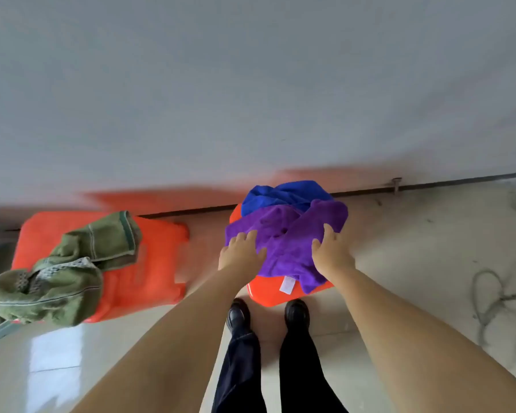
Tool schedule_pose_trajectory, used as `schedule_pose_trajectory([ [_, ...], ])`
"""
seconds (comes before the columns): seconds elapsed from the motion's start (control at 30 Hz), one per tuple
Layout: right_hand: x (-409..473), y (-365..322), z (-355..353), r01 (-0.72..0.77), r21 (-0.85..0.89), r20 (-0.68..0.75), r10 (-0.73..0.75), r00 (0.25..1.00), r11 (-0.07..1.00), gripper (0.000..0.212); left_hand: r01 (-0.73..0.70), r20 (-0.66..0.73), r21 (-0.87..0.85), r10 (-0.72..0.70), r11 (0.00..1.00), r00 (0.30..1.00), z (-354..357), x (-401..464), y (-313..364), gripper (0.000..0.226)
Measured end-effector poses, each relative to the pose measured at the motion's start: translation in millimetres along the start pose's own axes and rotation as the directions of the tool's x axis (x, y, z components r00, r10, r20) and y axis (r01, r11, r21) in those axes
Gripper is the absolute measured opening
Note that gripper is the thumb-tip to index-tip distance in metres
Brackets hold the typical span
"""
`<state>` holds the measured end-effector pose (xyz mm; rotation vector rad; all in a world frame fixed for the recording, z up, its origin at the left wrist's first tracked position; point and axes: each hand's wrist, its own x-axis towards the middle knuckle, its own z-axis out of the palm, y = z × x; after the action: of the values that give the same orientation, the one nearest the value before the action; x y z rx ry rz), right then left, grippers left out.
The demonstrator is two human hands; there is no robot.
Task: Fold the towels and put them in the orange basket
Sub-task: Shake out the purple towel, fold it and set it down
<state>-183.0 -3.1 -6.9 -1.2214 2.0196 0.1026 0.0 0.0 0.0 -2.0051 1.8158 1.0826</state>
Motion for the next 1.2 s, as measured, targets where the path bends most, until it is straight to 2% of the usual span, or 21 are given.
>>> schedule_pose_trajectory([
  [0.07,6,-2,17,-0.109,0.194,0.041,0.103,0.994,0.975,0.064,0.047,0.062,-0.146,-0.039,0.988,0.997,13,16,-1,0.056],
  [0.2,16,1,46,-0.154,0.378,0.039,0.151,0.988,0.913,0.072,0.133,0.150,-0.360,-0.084,0.923,0.985,41,37,8,0.061],
  [0.3,25,13,48,-0.178,0.465,0.014,0.193,0.981,0.867,0.058,0.156,0.189,-0.436,-0.079,0.886,0.979,50,41,10,0.050],
  [0.4,28,30,42,-0.204,0.527,0.051,0.209,0.977,0.825,0.040,0.143,0.235,-0.555,-0.011,0.819,0.972,53,37,8,0.022],
  [0.47,24,39,33,-0.202,0.599,0.098,0.180,0.979,0.775,0.032,0.230,0.328,-0.704,0.021,0.672,0.944,52,25,7,0.010],
  [0.5,20,42,26,-0.198,0.626,0.112,0.164,0.980,0.754,0.029,0.296,0.379,-0.771,0.033,0.564,0.925,51,16,9,0.007],
  [0.57,11,47,12,-0.200,0.645,0.115,0.164,0.980,0.738,0.033,0.399,0.429,-0.872,0.051,0.283,0.902,51,0,12,0.013],
  [0.63,2,49,-4,-0.193,0.645,0.074,0.191,0.979,0.739,0.044,0.417,0.417,-0.909,0.028,0.001,0.908,51,-15,18,0.019],
  [0.7,-9,48,-19,-0.170,0.663,0.035,0.197,0.980,0.729,0.047,0.385,0.394,-0.903,-0.012,-0.193,0.919,43,-29,27,0.020],
  [0.8,-24,40,-41,-0.107,0.673,-0.008,0.153,0.988,0.732,0.044,0.299,0.339,-0.909,-0.100,-0.289,0.935,21,-44,39,0.015],
  [0.87,-33,30,-59,-0.055,0.670,-0.040,0.111,0.993,0.740,0.042,0.207,0.269,-0.919,-0.151,-0.336,0.951,0,-47,42,0.027],
  [0.97,-45,18,-85,0.045,0.641,-0.099,0.024,0.995,0.766,0.043,0.100,0.147,-0.910,-0.087,-0.403,0.985,-43,-59,47,0.038],
  [1.03,-51,14,-96,0.128,0.613,-0.138,-0.054,0.989,0.780,0.045,0.075,0.147,-0.864,-0.108,-0.499,0.983,-68,-63,47,0.044],
  [1.07,-57,13,-100,0.179,0.590,-0.172,-0.094,0.981,0.787,0.046,0.071,0.159,-0.834,-0.116,-0.547,0.980,-81,-66,48,0.040],
  [1.13,-76,11,-105,0.255,0.548,-0.239,-0.142,0.960,0.797,0.042,0.094,0.196,-0.789,-0.103,-0.608,0.975,-107,-74,55,0.016],
  [1.2,-92,10,-101,0.281,0.534,-0.291,-0.139,0.947,0.797,0.040,0.104,0.191,-0.781,-0.077,-0.616,0.979,-130,-84,68,0.020],
])
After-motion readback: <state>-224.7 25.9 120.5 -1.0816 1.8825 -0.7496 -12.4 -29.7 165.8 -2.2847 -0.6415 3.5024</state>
